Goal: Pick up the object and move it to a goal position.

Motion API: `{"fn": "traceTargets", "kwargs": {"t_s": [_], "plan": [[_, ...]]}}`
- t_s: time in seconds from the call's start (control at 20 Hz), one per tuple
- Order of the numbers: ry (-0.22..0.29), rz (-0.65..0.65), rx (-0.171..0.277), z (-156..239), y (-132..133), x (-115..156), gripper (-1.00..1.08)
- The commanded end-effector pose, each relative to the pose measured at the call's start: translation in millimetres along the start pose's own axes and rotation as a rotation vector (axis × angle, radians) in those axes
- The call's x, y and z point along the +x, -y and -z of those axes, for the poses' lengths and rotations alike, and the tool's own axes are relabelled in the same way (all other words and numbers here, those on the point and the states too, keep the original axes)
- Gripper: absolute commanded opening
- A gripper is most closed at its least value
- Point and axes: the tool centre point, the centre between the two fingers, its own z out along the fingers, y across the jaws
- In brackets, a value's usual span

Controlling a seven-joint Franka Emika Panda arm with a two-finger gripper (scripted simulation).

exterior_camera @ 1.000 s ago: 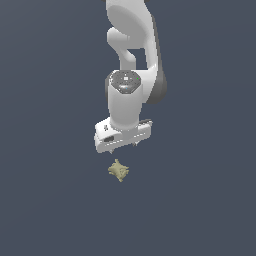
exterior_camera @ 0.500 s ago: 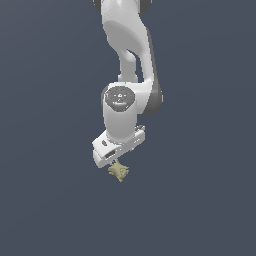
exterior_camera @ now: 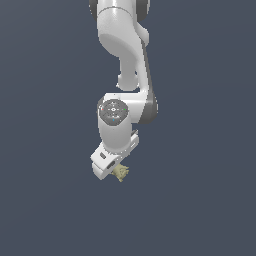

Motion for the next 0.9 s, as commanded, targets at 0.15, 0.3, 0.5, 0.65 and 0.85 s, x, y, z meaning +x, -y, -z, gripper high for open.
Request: {"fn": "traceTargets", "kwargs": {"t_s": [0.15, 0.3, 0.5, 0.65, 0.85], "plan": [[-0.005, 0.069, 0.006, -8.1, -6.1, 1.1, 1.00], [-0.007, 0.089, 0.007, -10.5, -7.8, 1.3, 1.00], [-0.008, 0.098, 0.008, -11.7, -8.7, 1.4, 1.00], [-0.007, 0.094, 0.008, -13.3, -8.5, 1.0, 1.00], [-0.007, 0.095, 0.008, -27.4, -8.1, 1.0, 1.00]]}}
